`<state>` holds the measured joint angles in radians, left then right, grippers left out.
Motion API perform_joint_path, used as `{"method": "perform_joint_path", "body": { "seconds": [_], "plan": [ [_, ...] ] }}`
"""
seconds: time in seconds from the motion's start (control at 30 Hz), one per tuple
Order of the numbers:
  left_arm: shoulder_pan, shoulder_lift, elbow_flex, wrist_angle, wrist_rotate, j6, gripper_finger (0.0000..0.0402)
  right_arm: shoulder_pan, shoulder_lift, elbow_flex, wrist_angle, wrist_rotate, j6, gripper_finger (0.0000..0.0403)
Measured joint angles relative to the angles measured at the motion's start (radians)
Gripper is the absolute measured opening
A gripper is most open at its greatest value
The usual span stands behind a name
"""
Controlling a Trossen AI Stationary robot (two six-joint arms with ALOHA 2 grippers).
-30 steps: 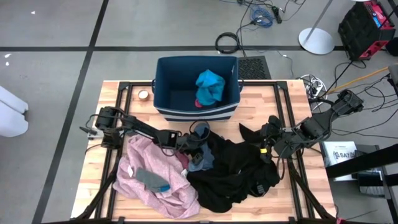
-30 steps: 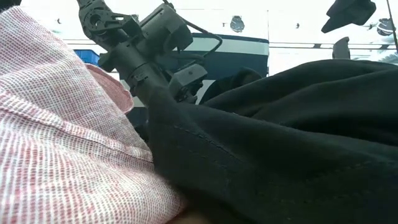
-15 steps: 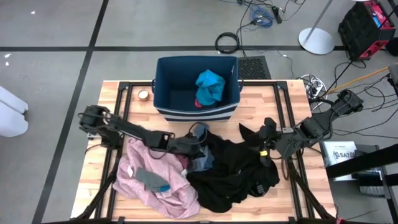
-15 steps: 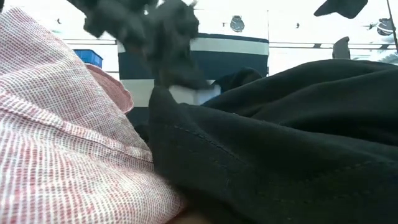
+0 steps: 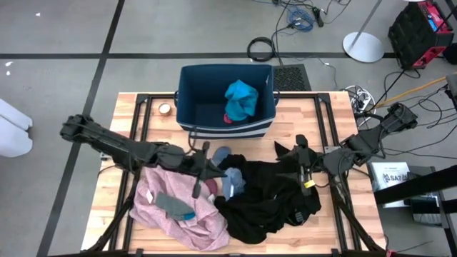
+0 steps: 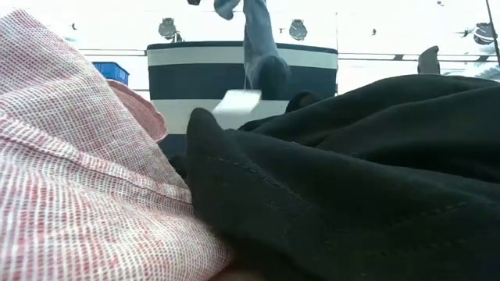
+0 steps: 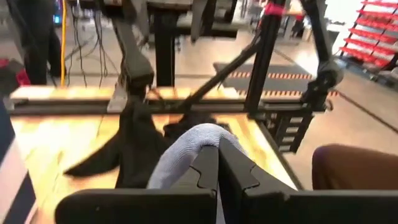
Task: Sort clothes
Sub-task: Put the light blue sock into the blue laundry bin
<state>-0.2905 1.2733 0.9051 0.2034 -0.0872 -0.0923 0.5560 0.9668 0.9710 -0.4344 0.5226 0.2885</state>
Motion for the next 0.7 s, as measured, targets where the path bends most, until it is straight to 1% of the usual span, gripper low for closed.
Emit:
{"method": "perform_joint_path", "body": {
  "seconds": [0.13, 0.27, 0.4, 0.47, 0.53, 0.63, 0.7],
  "plan": [
    [0.0, -0.007, 0.0, 0.018, 0.0, 0.021, 0.0, -0.018, 0.042, 0.0, 0.09, 0.0, -0.092, 0.0235],
    [0.001, 0.012, 0.0, 0.047, 0.0, 0.022, 0.0, -0.069, 0.133, 0.0, 0.234, -0.008, -0.204, 0.0235],
    [0.001, 0.029, 0.0, 0.087, 0.0, 0.029, 0.0, -0.132, 0.242, 0.0, 0.399, -0.074, -0.295, 0.0235],
    [0.001, 0.03, 0.0, 0.088, 0.0, 0.029, 0.0, -0.16, 0.292, 0.0, 0.476, -0.091, -0.321, 0.0235],
    [-0.001, 0.03, 0.0, 0.088, 0.0, 0.028, 0.0, -0.189, 0.337, 0.0, 0.516, -0.142, -0.337, 0.0235],
    [-0.006, 0.03, 0.0, 0.088, 0.001, 0.03, 0.0, -0.235, 0.398, 0.0, 0.571, -0.273, -0.326, 0.0235],
    [-0.006, 0.03, 0.0, 0.087, 0.007, 0.03, 0.0, -0.257, 0.436, -0.001, 0.618, -0.332, -0.322, 0.0235]
  ]
}}
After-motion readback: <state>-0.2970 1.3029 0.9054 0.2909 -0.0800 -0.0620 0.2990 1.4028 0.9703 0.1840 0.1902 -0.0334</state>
